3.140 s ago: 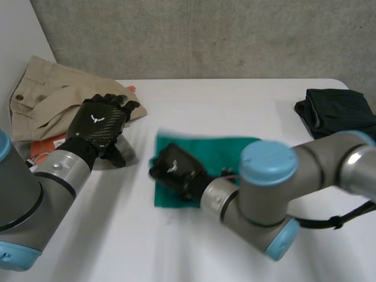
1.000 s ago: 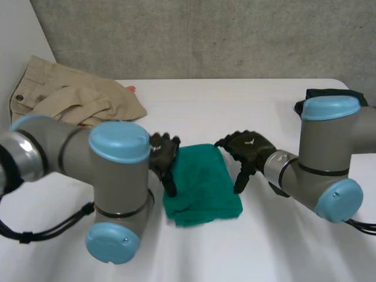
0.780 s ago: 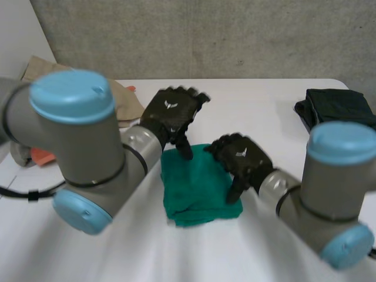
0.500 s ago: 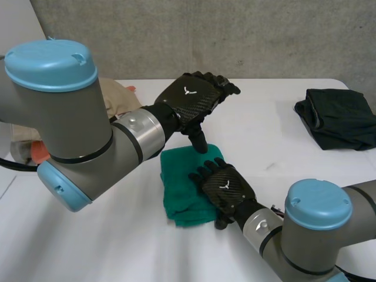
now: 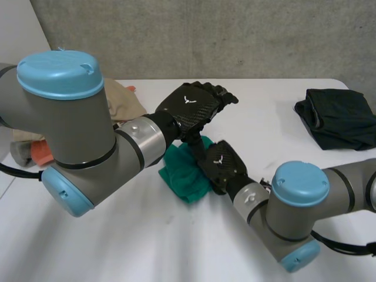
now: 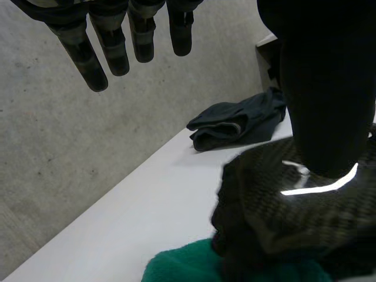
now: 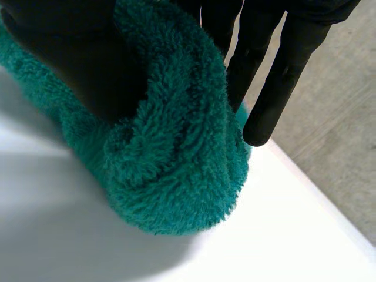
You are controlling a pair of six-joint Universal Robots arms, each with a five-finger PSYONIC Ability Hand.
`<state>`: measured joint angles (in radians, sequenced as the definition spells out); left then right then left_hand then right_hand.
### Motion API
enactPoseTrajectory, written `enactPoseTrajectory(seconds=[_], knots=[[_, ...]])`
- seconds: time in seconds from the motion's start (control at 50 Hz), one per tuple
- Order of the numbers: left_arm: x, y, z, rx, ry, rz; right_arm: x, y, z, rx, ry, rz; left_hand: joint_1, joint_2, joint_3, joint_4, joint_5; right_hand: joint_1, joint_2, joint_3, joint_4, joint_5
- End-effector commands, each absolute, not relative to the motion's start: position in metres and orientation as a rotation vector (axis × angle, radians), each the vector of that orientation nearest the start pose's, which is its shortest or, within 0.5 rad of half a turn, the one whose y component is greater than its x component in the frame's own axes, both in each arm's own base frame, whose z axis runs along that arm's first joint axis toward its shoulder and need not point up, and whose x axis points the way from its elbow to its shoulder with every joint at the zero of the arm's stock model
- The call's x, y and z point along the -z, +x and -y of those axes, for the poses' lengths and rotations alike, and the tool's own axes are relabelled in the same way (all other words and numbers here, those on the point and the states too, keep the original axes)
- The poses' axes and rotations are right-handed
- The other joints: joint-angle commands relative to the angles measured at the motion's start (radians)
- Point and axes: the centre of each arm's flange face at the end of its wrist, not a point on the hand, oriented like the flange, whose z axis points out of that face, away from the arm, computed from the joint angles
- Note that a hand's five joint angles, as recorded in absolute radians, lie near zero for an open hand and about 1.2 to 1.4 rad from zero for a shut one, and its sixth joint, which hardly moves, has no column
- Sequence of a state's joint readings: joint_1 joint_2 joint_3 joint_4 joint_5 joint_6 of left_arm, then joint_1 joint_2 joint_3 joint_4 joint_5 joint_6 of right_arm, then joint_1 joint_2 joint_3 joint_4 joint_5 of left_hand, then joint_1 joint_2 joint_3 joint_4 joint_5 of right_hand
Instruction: Fold the laundry.
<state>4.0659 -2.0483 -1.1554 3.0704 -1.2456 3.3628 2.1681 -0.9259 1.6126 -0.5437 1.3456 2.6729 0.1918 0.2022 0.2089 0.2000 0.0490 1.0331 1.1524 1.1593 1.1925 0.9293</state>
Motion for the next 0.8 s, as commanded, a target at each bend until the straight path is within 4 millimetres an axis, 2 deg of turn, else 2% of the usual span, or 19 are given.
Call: enactPoseTrajectory(seconds=[0.02, 0.08, 0.12, 0.14, 0.18, 0.24, 0.3, 0.32, 0.34, 0.4, 0.42, 0.46, 0.48, 0.52, 0.6, 0.68, 0.7, 0.76, 0.8], knots=[[-0.268, -0.365, 0.227, -1.689, -1.095, 1.696, -0.147, 0.356, 0.26, 2.007, -1.229, -1.681, -0.005, -0.015, -0.022, -0.013, -0.036, 0.363, 0.244, 0.237, 0.204, 0.292], [-0.28, -0.357, 0.234, -1.737, -1.068, 1.689, -0.177, 0.347, 0.294, 2.133, -1.146, -1.637, -0.005, -0.015, -0.022, -0.013, -0.036, 0.363, 0.244, 0.237, 0.204, 0.292], [-0.285, -0.355, 0.234, -1.752, -1.061, 1.679, -0.193, 0.335, 0.315, 2.208, -1.09, -1.632, -0.008, -0.018, -0.025, -0.016, -0.039, 0.363, 0.244, 0.237, 0.204, 0.292], [-0.289, -0.354, 0.234, -1.761, -1.058, 1.672, -0.205, 0.324, 0.334, 2.272, -1.043, -1.63, -0.008, -0.018, -0.025, -0.016, -0.039, 0.363, 0.244, 0.237, 0.204, 0.292], [-0.293, -0.354, 0.234, -1.776, -1.054, 1.661, -0.216, 0.313, 0.351, 2.331, -0.999, -1.624, -0.011, -0.021, -0.028, -0.019, -0.042, 0.363, 0.244, 0.237, 0.204, 0.292], [-0.3, -0.353, 0.233, -1.8, -1.048, 1.638, -0.243, 0.27, 0.402, 2.503, -0.852, -1.599, -0.016, -0.027, -0.034, -0.025, -0.048, 0.363, 0.244, 0.237, 0.204, 0.292], [-0.302, -0.353, 0.233, -1.809, -1.046, 1.629, -0.251, 0.241, 0.429, 2.583, -0.772, -1.575, -0.016, -0.027, -0.034, -0.025, -0.048, 0.363, 0.244, 0.237, 0.204, 0.292], [-0.301, -0.353, 0.233, -1.809, -1.046, 1.629, -0.254, 0.221, 0.447, 2.629, -0.735, -1.55, -0.016, -0.027, -0.034, -0.025, -0.048, 0.363, 0.244, 0.237, 0.204, 0.292], [-0.302, -0.354, 0.232, -1.809, -1.046, 1.626, -0.254, 0.212, 0.455, 2.647, -0.721, -1.541, -0.016, -0.027, -0.034, -0.025, -0.048, 0.363, 0.244, 0.237, 0.204, 0.292], [-0.3, -0.354, 0.232, -1.804, -1.048, 1.629, -0.246, 0.168, 0.486, 2.7, -0.673, -1.551, -0.014, -0.024, -0.031, -0.022, -0.045, 0.363, 0.244, 0.237, 0.204, 0.292], [-0.299, -0.354, 0.231, -1.798, -1.05, 1.632, -0.228, 0.14, 0.506, 2.703, -0.66, -1.599, -0.016, -0.027, -0.034, -0.025, -0.048, 0.363, 0.244, 0.237, 0.204, 0.292], [-0.297, -0.354, 0.231, -1.794, -1.052, 1.634, -0.212, 0.123, 0.517, 2.695, -0.665, -1.633, -0.016, -0.027, -0.034, -0.025, -0.048, 0.363, 0.244, 0.237, 0.204, 0.292], [-0.297, -0.355, 0.23, -1.793, -1.053, 1.633, -0.193, 0.11, 0.526, 2.664, -0.68, -1.674, -0.016, -0.027, -0.034, -0.025, -0.048, 0.363, 0.244, 0.237, 0.204, 0.292], [-0.294, -0.355, 0.23, -1.785, -1.056, 1.639, -0.164, 0.094, 0.535, 2.62, -0.688, -1.734, -0.016, -0.027, -0.034, -0.025, -0.048, 0.363, 0.244, 0.237, 0.204, 0.292], [-0.29, -0.356, 0.23, -1.773, -1.059, 1.65, -0.128, 0.06, 0.539, 2.549, -0.706, -1.83, -0.013, -0.024, -0.031, -0.022, -0.045, 0.363, 0.244, 0.237, 0.204, 0.292], [-0.286, -0.356, 0.229, -1.76, -1.063, 1.66, -0.105, 0.049, 0.534, 2.456, -0.731, -1.895, -0.013, -0.024, -0.031, -0.022, -0.045, 0.363, 0.244, 0.237, 0.204, 0.292], [-0.285, -0.356, 0.229, -1.757, -1.063, 1.661, -0.104, 0.049, 0.532, 2.441, -0.732, -1.902, -0.013, -0.024, -0.031, -0.022, -0.045, 0.225, 0.105, 0.098, 0.065, 0.154], [-0.283, -0.356, 0.228, -1.748, -1.065, 1.667, -0.105, 0.048, 0.524, 2.404, -0.725, -1.945, -0.013, -0.024, -0.031, -0.022, -0.045, -0.859, -0.978, -0.985, -1.018, -0.929], [-0.283, -0.358, 0.226, -1.747, -1.071, 1.66, -0.118, 0.047, 0.522, 2.43, -0.737, -1.944, -0.013, -0.024, -0.031, -0.022, -0.045, -0.859, -0.978, -0.985, -1.018, -0.929]])
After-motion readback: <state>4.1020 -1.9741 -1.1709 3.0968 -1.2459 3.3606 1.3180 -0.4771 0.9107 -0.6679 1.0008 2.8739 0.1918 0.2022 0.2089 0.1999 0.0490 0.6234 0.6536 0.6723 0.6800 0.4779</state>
